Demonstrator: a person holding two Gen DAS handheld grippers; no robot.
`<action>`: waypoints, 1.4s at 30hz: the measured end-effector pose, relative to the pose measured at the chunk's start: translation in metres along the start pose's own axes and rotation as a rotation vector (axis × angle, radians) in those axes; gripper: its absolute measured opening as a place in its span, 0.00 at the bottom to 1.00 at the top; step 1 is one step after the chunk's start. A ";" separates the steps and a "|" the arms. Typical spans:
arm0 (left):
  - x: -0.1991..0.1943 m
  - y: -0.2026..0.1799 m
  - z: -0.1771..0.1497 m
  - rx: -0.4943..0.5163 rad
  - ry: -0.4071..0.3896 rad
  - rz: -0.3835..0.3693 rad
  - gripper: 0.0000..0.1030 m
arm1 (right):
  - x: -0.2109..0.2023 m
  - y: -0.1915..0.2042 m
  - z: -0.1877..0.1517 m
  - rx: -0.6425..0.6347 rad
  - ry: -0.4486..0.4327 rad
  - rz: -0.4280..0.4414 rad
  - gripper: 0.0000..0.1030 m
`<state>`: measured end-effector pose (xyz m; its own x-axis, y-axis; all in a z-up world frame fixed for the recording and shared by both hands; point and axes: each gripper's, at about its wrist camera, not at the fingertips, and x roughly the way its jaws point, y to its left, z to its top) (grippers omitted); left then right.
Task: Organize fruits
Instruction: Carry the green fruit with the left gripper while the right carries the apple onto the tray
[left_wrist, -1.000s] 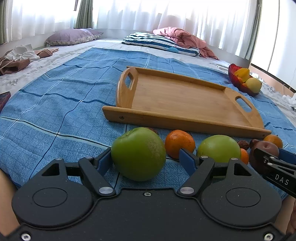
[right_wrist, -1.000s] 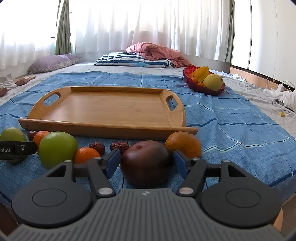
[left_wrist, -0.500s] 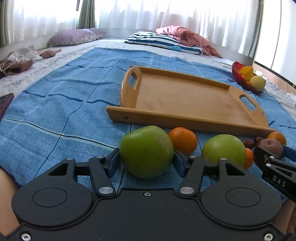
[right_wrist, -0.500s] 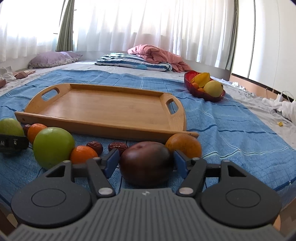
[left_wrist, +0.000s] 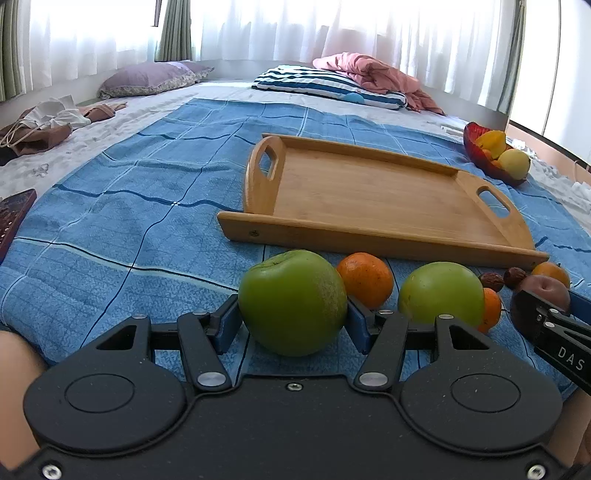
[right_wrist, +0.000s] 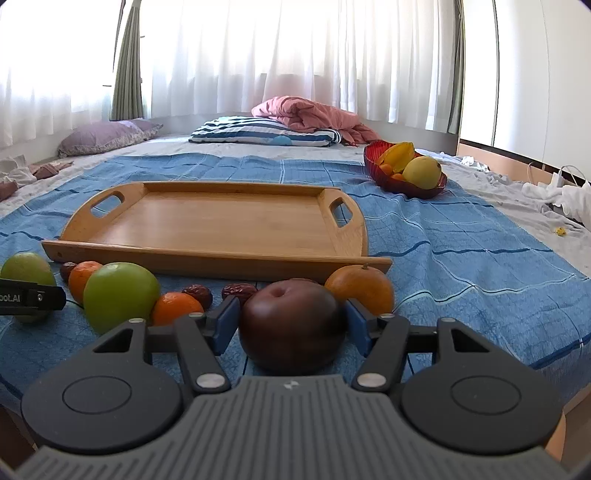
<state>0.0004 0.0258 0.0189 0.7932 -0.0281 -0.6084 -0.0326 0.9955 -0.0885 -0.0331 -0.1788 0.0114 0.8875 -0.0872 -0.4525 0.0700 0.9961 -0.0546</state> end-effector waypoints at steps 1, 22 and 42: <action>-0.001 0.000 0.000 0.001 -0.001 -0.001 0.55 | -0.001 0.000 0.000 0.002 -0.001 0.001 0.62; -0.016 -0.005 0.014 0.026 -0.066 0.009 0.55 | -0.020 -0.014 0.012 0.072 -0.071 0.028 0.62; 0.008 0.003 0.087 0.007 -0.100 -0.065 0.55 | 0.017 -0.050 0.065 0.166 -0.108 0.095 0.62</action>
<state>0.0595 0.0360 0.0829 0.8504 -0.0838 -0.5194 0.0247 0.9925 -0.1196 0.0079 -0.2289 0.0646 0.9365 0.0006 -0.3505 0.0499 0.9896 0.1349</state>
